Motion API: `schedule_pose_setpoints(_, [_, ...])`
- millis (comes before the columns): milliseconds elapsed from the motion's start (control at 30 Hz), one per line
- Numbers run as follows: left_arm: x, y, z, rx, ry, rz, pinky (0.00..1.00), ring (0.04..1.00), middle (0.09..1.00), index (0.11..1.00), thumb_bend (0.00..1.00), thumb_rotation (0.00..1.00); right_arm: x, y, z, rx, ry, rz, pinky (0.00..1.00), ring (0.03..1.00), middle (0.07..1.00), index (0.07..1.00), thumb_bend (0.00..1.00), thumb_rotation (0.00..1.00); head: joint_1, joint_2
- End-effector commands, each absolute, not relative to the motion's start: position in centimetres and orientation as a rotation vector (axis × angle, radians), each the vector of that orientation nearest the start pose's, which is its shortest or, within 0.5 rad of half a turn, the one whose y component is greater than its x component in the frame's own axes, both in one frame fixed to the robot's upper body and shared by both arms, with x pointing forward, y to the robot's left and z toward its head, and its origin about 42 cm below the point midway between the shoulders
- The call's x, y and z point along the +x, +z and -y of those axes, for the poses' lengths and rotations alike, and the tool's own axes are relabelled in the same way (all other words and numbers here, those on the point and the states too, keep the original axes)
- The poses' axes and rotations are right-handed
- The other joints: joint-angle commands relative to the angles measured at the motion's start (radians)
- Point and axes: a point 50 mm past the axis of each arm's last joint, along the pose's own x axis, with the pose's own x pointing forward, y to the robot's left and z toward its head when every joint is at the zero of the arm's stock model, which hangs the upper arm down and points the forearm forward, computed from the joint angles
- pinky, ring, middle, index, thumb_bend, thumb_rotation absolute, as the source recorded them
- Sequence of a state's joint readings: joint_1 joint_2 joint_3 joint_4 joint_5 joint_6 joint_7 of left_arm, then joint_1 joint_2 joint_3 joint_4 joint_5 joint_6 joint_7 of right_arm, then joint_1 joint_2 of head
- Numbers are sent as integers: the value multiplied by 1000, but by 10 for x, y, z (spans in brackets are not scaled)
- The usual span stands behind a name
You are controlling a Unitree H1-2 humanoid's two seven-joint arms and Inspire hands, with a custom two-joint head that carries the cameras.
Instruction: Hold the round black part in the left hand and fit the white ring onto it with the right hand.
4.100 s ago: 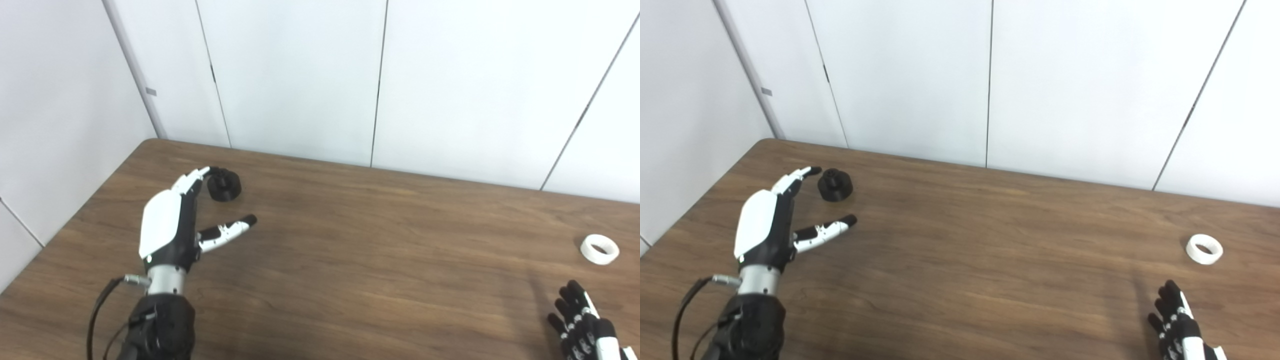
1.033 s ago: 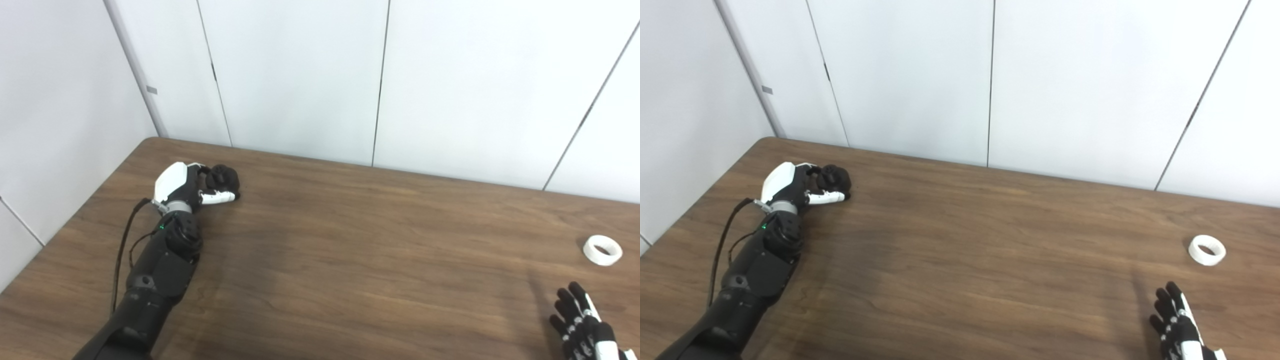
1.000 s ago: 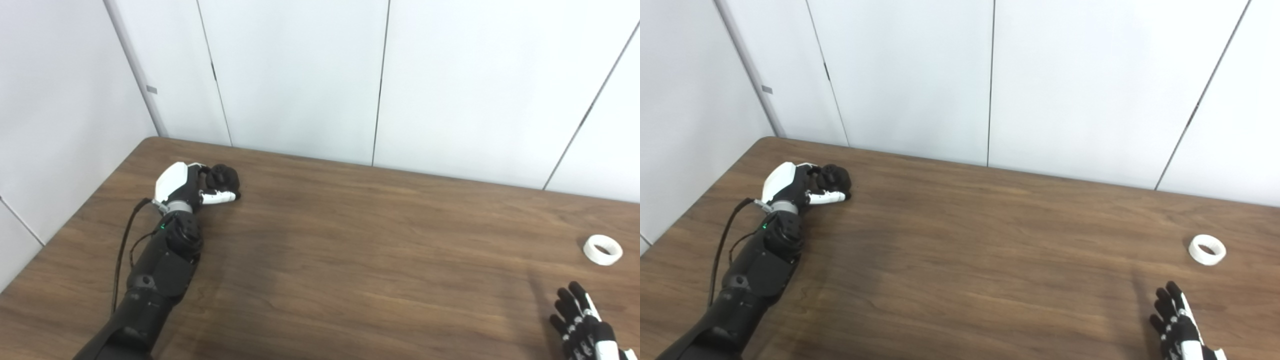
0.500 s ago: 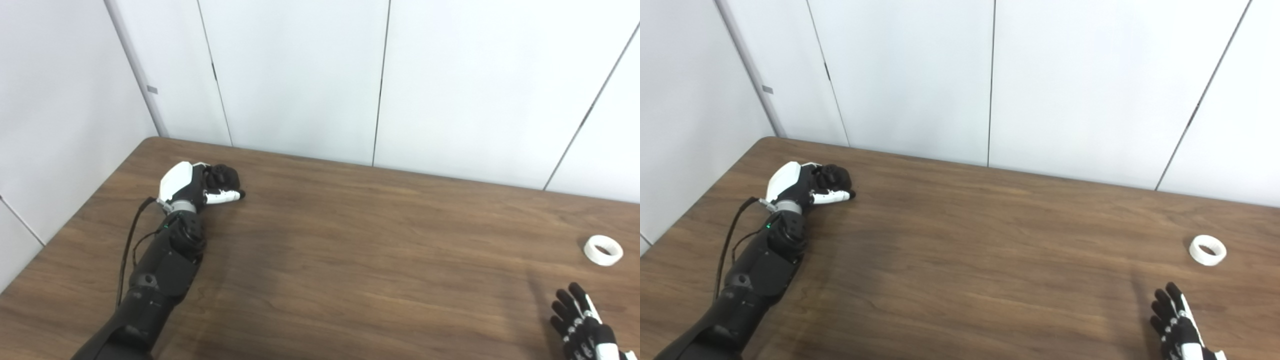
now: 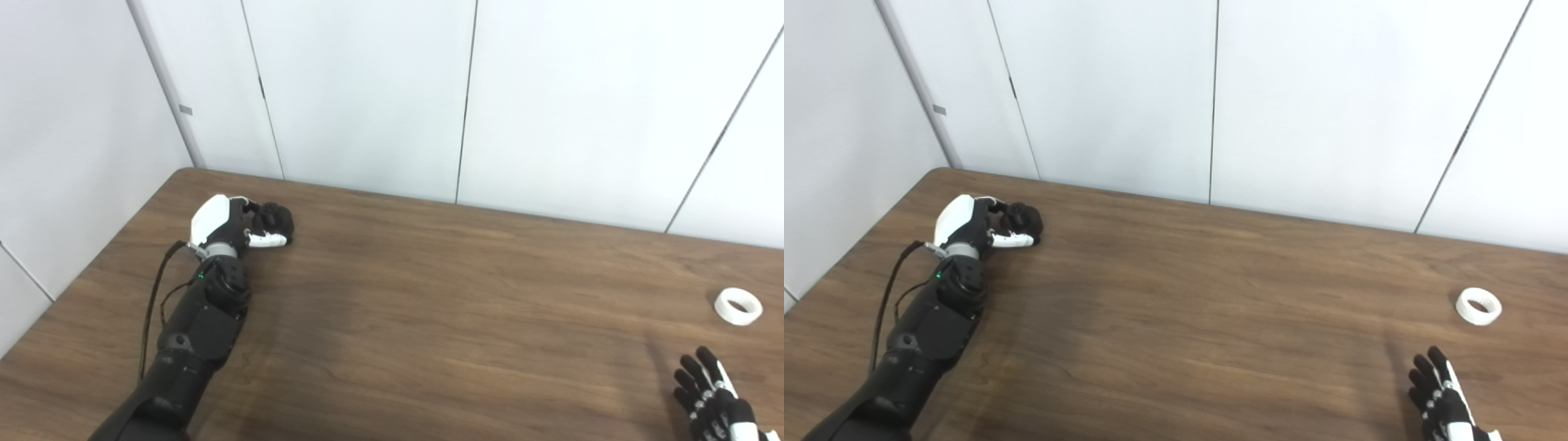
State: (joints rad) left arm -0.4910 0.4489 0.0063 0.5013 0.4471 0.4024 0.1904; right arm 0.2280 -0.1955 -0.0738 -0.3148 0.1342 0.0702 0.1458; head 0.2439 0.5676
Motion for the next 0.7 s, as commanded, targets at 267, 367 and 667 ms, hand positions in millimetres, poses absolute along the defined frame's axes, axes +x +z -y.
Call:
schedule_pose_setpoints(267, [437,188,-399,922,464,-218,897,831,758,486,517,40,204,134,291,-83,65,21,983,970,972,985,601,1000,7,5])
schedule_pose_setpoints(367, [436,189,-399,935,457,-205,881,836,763,486,517,40,204,134,291,-82,66,25,992,980,977,988,610,1000,7,5])
schedule_pose_setpoints(667, [430,193,-393,981,442,-137,805,823,742,485,519,41,205,131,289,-84,68,22,973,962,964,976,619,1000,-6,4])
